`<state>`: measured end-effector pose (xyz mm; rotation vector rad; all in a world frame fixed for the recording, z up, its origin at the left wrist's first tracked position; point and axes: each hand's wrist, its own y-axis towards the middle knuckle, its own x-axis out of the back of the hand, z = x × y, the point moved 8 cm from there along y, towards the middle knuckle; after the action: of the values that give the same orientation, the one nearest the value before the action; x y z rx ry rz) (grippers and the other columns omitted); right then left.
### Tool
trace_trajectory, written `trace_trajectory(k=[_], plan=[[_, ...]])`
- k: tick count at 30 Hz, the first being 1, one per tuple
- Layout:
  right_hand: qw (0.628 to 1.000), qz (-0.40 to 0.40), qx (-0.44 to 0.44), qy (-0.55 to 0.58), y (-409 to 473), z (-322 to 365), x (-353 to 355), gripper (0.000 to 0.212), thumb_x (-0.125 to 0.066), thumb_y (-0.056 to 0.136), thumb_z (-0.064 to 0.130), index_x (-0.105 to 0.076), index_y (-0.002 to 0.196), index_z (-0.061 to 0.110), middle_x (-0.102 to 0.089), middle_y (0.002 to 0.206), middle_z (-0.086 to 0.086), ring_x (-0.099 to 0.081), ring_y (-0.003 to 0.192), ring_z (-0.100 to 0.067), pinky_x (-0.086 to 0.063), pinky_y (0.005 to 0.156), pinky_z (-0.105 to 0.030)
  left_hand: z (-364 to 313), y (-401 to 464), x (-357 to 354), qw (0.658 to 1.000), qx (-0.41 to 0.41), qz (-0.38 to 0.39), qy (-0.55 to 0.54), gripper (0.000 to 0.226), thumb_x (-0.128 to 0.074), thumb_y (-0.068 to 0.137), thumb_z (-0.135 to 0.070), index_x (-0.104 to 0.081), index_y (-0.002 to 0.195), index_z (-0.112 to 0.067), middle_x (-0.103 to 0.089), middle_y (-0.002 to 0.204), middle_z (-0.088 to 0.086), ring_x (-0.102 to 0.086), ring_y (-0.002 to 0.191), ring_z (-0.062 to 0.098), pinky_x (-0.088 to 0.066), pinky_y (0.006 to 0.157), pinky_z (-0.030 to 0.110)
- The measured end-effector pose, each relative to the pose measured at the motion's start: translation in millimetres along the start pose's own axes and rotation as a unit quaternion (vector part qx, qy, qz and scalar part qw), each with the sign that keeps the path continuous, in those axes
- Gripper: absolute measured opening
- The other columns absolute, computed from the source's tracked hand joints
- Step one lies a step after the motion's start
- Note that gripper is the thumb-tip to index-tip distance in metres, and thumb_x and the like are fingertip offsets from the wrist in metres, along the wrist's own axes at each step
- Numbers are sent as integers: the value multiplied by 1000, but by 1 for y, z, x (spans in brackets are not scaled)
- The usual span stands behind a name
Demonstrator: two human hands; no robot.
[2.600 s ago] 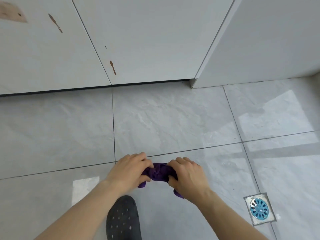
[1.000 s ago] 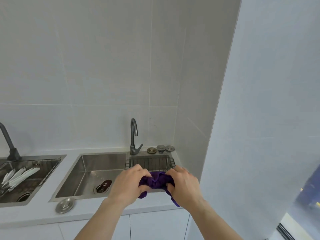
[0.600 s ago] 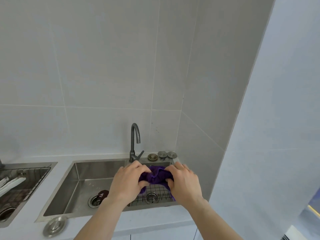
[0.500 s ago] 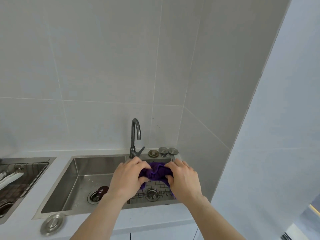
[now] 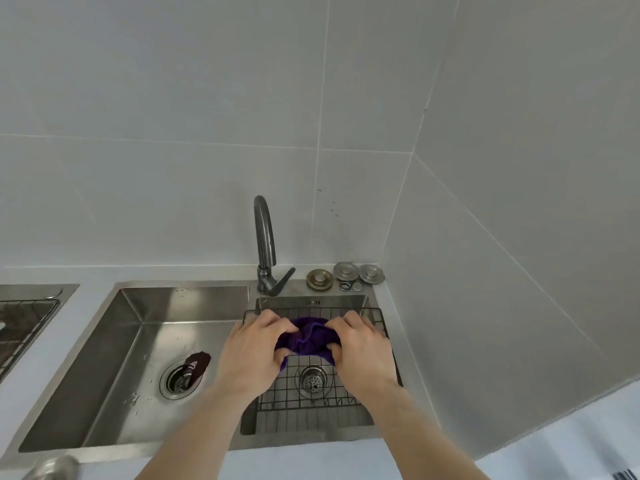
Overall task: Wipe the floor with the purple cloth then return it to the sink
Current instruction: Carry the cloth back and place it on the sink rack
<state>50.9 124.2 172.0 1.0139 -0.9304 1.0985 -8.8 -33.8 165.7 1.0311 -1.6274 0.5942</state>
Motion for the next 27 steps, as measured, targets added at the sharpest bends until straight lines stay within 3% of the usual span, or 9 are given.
trace_trajectory(k=[8,13,18,22,27], plan=[[993,114,-27,11,61,-66,-109,39,-68,93,31,-58,130,30,-58,119,7,-58,112,-18,-53,95,-38,28,68,-111,995,42,89,-3,42,-71,86,-25,-60,122,-43,-59,119,-14,-61,110,15,-46,95,33],[984,172,-37,7,74,-86,-164,38,-66,95,29,-56,131,27,-58,121,4,-59,109,-19,-53,93,-37,46,79,-169,989,72,128,-7,47,-62,90,-21,-53,131,-42,-55,126,-15,-55,120,12,-42,102,32],[974,222,-36,-7,77,-99,-208,44,-67,95,24,-54,136,23,-58,128,1,-55,118,-21,-51,99,-38,61,81,-214,981,101,166,-11,49,-62,90,-22,-49,134,-39,-55,126,-15,-55,119,12,-42,104,31],[969,244,-39,-15,74,-108,-232,49,-70,92,20,-54,139,20,-57,132,-2,-54,120,-24,-50,101,-40,68,81,-237,977,100,191,2,50,-62,89,-20,-49,134,-38,-55,127,-13,-55,119,13,-42,101,30],[974,223,-12,-23,65,-106,-241,47,-63,94,31,-56,140,21,-57,136,-4,-48,131,-26,-41,112,-45,76,70,-253,972,103,212,3,53,-64,91,-24,-46,140,-39,-48,138,-13,-49,129,12,-40,108,32]])
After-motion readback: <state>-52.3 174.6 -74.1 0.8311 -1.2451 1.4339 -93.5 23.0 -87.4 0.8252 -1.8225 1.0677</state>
